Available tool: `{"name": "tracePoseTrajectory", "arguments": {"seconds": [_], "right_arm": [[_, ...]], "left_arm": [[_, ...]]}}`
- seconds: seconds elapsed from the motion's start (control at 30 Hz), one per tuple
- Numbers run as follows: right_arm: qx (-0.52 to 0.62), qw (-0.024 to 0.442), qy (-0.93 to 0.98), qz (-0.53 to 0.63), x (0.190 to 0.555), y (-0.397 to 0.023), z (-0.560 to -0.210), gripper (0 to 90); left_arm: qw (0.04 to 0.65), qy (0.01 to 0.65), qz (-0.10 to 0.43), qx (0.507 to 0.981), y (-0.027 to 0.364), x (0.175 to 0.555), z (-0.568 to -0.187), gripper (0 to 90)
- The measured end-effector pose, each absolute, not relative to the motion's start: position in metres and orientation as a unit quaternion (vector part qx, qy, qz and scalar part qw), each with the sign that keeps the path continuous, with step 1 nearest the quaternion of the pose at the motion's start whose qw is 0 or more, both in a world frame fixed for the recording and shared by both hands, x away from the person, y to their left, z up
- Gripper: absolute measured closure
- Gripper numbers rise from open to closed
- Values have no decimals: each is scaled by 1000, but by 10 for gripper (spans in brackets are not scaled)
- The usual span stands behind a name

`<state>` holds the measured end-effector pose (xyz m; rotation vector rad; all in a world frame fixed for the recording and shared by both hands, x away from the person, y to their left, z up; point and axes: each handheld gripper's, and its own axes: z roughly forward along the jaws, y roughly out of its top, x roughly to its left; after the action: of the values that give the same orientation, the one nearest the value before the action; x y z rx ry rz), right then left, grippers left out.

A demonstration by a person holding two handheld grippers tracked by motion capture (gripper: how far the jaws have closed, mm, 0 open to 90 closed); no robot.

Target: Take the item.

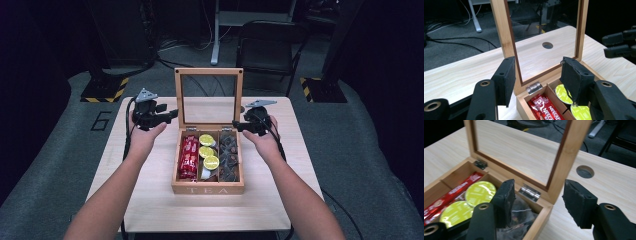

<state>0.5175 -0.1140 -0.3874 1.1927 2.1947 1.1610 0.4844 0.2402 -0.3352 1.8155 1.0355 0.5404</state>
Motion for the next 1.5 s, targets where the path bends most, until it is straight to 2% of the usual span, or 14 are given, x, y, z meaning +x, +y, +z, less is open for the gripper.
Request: {"name": "tracePoseTrajectory", "arguments": {"seconds": [0.17,0.63,0.97,1.5], "right_arm": [[400,197,797,407,505,-108,-386,385],[363,189,810,420,483,-94,-389,392],[367,164,812,424,473,-93,-404,383],[317,128,839,424,447,-70,-423,305]], "left_arm": [[472,423,221,741,243,482,-335,445],[477,427,217,737,245,478,-337,445],[476,426,217,738,246,476,-339,445],[477,425,218,738,245,473,-338,433]]}}
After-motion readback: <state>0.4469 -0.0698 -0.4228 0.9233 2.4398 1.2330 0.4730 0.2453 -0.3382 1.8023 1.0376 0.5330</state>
